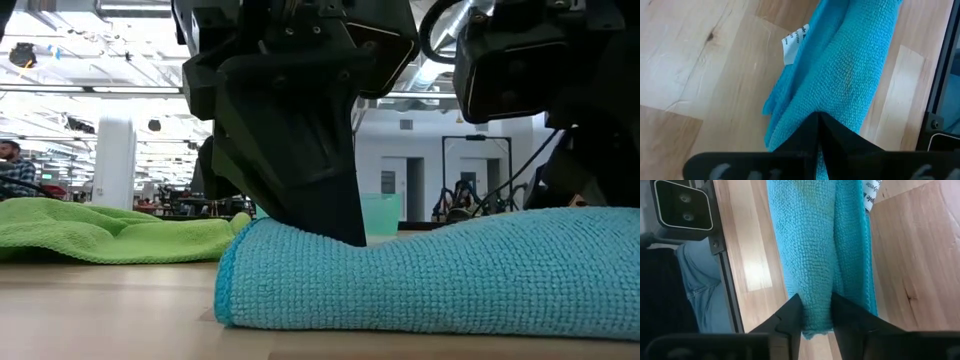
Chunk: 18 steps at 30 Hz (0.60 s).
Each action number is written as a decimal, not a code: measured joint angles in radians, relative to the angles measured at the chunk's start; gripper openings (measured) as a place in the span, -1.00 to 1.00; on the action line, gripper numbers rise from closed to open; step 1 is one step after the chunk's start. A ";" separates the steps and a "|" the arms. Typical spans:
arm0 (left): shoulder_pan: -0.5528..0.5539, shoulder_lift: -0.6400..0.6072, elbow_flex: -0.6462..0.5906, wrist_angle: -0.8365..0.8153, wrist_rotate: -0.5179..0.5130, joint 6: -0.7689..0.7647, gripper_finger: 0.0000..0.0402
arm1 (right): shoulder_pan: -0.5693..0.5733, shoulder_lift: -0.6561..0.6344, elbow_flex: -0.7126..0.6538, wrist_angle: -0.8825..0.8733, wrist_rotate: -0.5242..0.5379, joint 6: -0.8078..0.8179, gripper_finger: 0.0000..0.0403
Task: Roll microfiber towels into tight, uniform cylinder then place into a basket
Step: Roll the blue microfiber cloth
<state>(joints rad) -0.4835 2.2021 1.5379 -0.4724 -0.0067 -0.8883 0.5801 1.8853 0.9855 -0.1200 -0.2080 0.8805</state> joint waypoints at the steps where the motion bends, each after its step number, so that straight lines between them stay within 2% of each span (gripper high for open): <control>1: 0.000 0.000 0.000 0.001 0.000 0.000 -0.95 | -0.002 -0.003 0.000 0.000 -0.002 -0.001 -0.36; 13: 0.001 0.000 -0.001 0.009 0.003 -0.042 -0.95 | 0.006 -0.015 -0.003 0.018 0.018 -0.099 -0.36; 18: 0.001 0.001 -0.002 0.016 0.002 -0.048 -0.95 | 0.007 -0.015 -0.002 0.022 0.023 -0.096 -0.28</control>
<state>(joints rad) -0.4828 2.2028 1.5358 -0.4563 -0.0043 -0.9361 0.5869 1.8706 0.9836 -0.0975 -0.1845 0.7841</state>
